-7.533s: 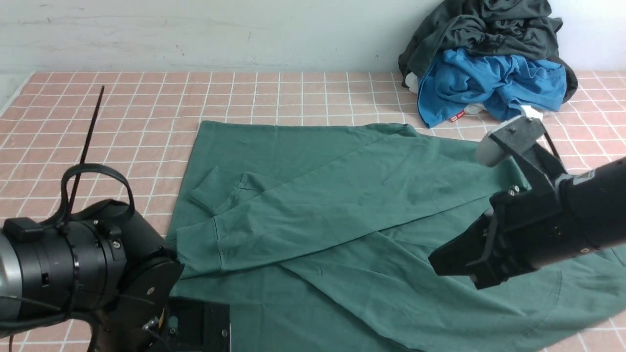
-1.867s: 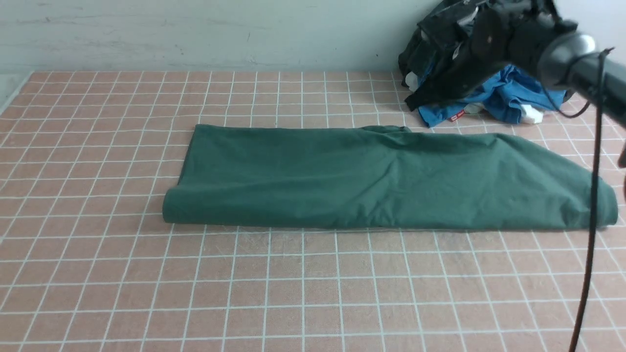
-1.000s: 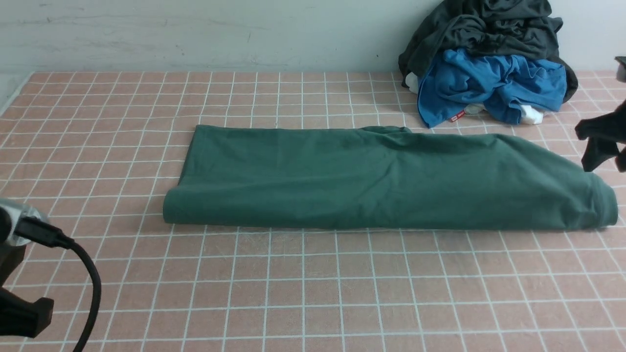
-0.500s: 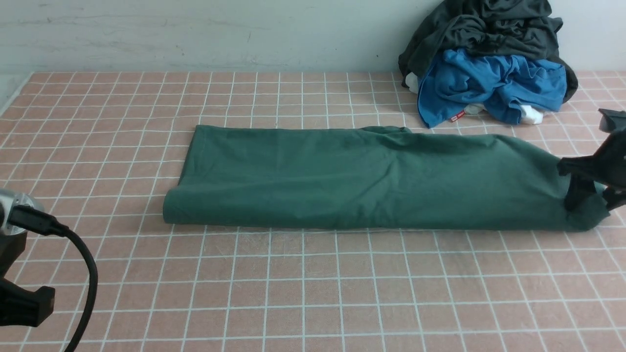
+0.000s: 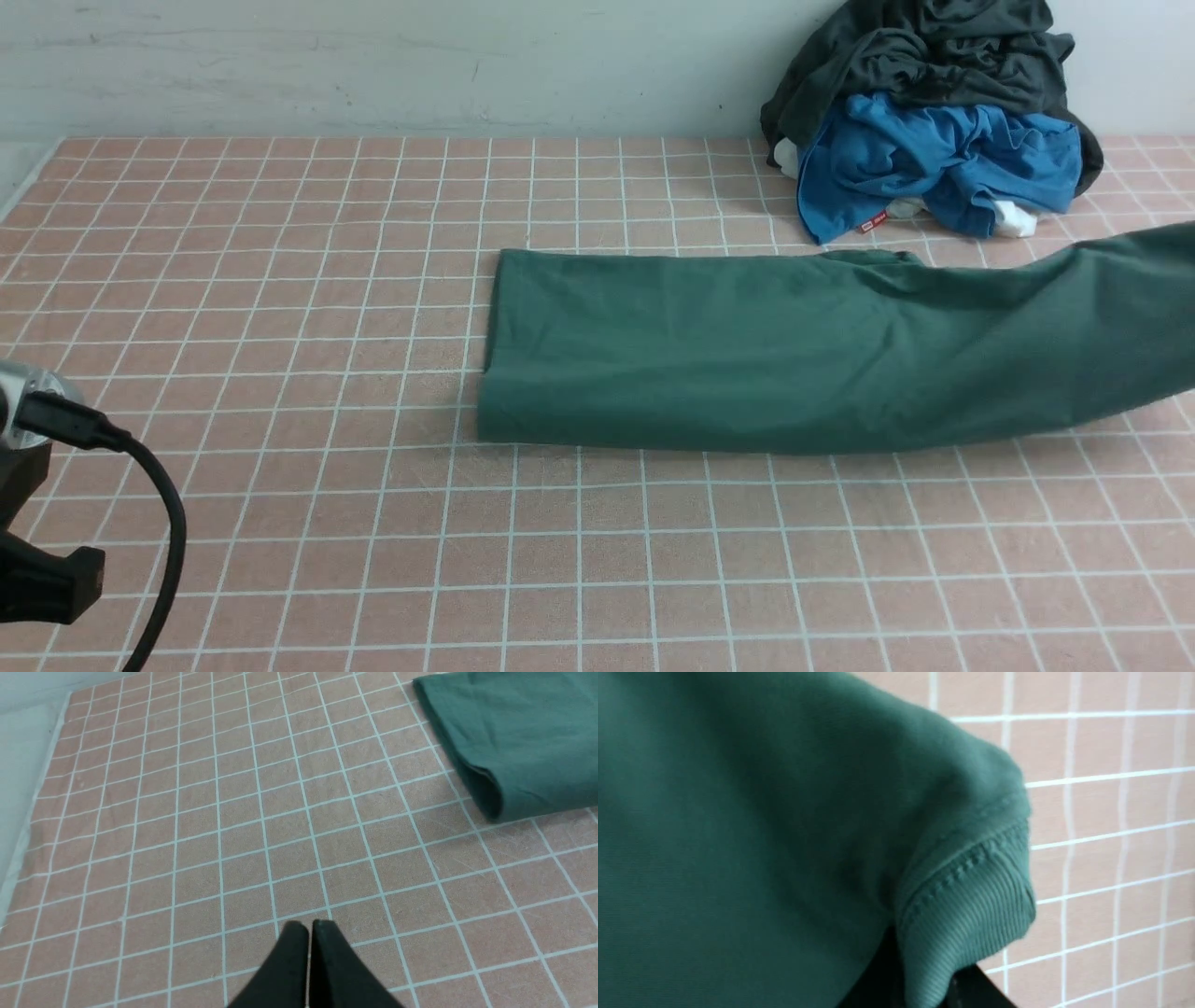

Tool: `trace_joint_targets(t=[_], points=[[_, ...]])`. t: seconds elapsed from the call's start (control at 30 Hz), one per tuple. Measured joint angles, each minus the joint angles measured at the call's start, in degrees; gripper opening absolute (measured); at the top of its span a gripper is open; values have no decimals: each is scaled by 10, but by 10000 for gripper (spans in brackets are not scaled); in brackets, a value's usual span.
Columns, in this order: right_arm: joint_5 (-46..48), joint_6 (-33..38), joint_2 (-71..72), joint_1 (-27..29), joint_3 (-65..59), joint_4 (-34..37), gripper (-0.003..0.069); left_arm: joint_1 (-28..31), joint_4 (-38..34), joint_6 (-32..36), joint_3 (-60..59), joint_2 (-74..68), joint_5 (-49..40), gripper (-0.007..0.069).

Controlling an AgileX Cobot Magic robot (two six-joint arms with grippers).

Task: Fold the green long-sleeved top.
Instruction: Use the right arm to drag the right edge of the fabric to the left and folds it over the left edge

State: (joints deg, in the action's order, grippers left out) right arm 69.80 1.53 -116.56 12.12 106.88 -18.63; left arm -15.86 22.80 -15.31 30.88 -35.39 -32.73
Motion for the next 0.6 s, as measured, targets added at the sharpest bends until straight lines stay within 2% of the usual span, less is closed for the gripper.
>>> trace_joint_targets(t=[0.17, 0.27, 0.5, 0.53, 0.6], points=[[3, -8, 29, -64, 23, 88, 22, 0, 0, 0, 0, 0, 2, -4], [-27, -9, 25, -145, 23, 161, 22, 0, 0, 0, -1, 0, 2, -4], [-206, -6, -14, -321, 22, 306, 22, 0, 0, -1, -1, 0, 4, -4], [-206, -6, -16, -325, 22, 309, 22, 0, 0, -1, -1, 0, 4, -4], [-255, 7, -48, -374, 22, 333, 22, 0, 0, -2, -1, 0, 4, -4]])
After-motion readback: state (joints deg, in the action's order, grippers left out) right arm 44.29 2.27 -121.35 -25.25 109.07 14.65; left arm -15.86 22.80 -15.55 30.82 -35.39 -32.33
